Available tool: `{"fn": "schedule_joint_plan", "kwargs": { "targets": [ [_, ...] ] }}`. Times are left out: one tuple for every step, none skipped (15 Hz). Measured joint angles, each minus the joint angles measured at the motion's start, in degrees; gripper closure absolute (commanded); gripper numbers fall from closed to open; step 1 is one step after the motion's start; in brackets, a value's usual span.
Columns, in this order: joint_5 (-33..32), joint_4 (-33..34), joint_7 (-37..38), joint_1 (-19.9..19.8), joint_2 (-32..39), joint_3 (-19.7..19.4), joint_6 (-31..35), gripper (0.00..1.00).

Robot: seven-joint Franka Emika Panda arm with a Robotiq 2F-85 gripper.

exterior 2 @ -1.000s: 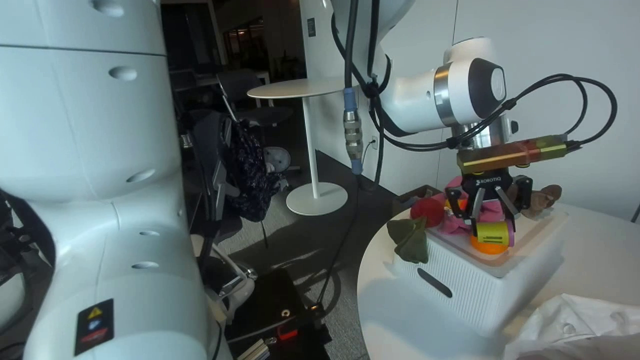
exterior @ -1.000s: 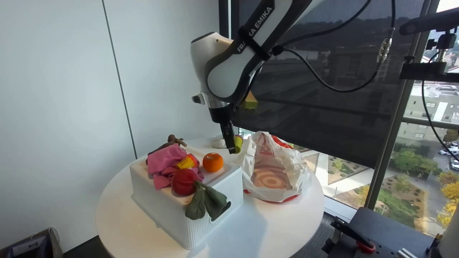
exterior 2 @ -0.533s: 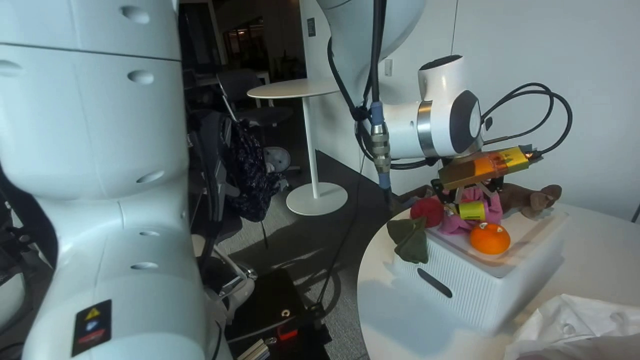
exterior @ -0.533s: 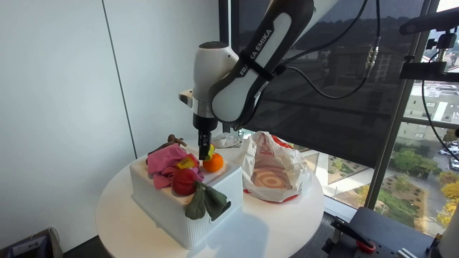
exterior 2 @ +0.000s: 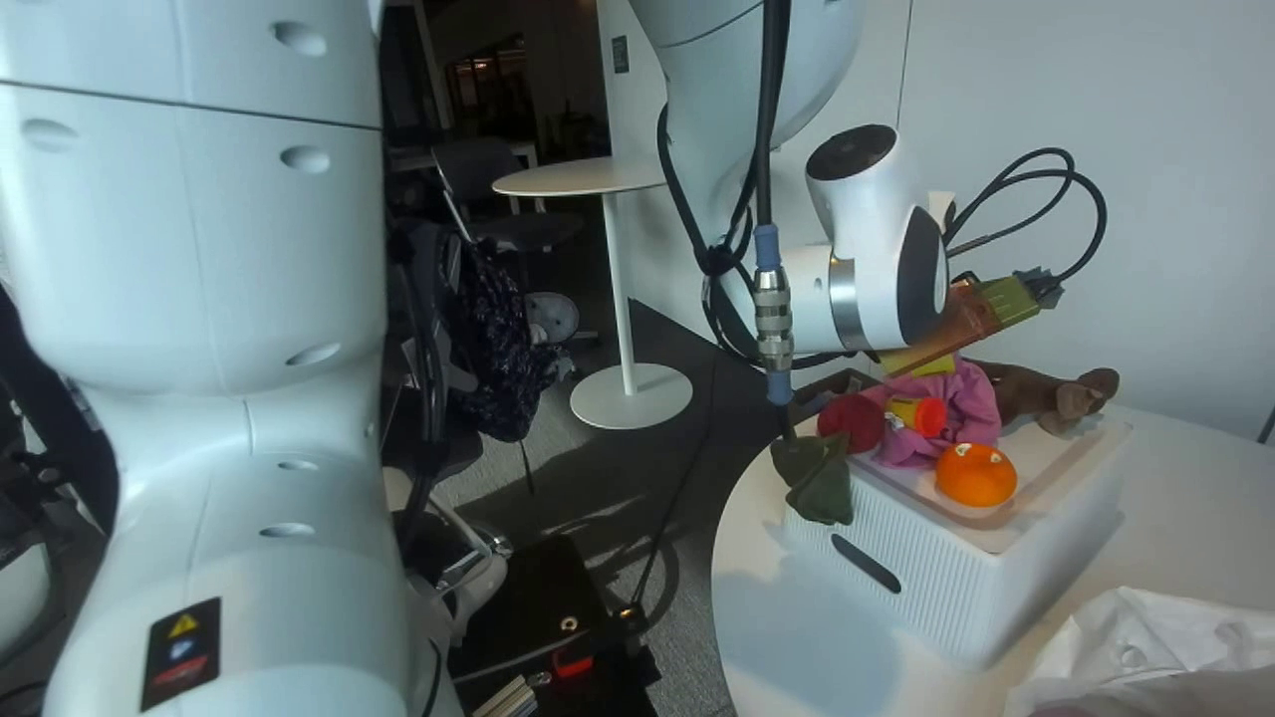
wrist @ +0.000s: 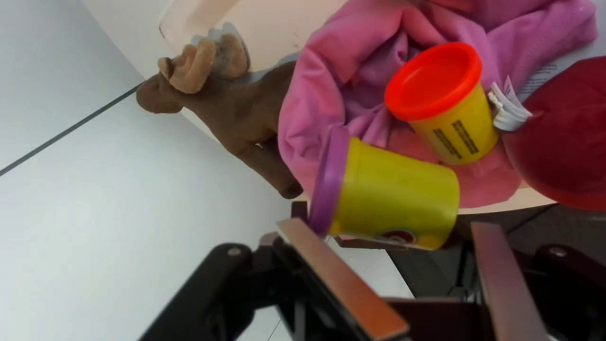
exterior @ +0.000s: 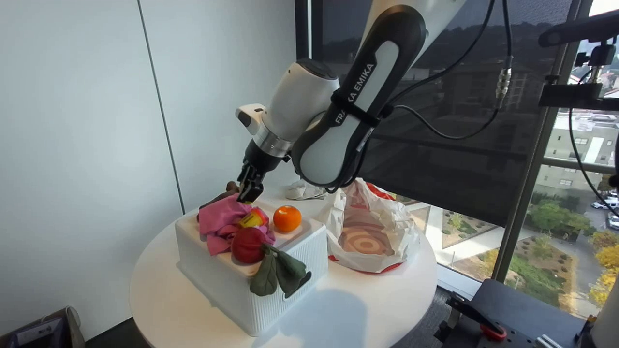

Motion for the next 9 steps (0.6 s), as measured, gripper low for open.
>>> {"fn": "schedule_joint_plan", "kwargs": {
  "targets": [
    [-0.47,0.01,-0.32,0.03,0.47,-0.51,2.01,0.62],
    [-0.60,0.04,-0.84,0.20,1.11,-1.26,3.73,0.62],
    [-0.60,0.14,-1.43,0.43,1.95,-2.18,5.12,0.62],
    [-0.59,0.32,-1.99,0.77,2.90,-3.21,6.36,0.62],
    [-0.48,0.54,-2.53,1.24,3.98,-4.36,7.59,0.62],
    [-0.22,0.87,-3.05,1.85,5.12,-5.49,8.74,0.62],
    [0.27,1.30,-3.47,2.56,6.33,-6.56,9.85,0.62],
    [0.89,1.82,-3.73,3.26,7.57,-7.45,11.00,0.62],
    [1.73,2.43,-3.98,3.94,8.78,-8.11,12.22,0.62]
  ]
}}
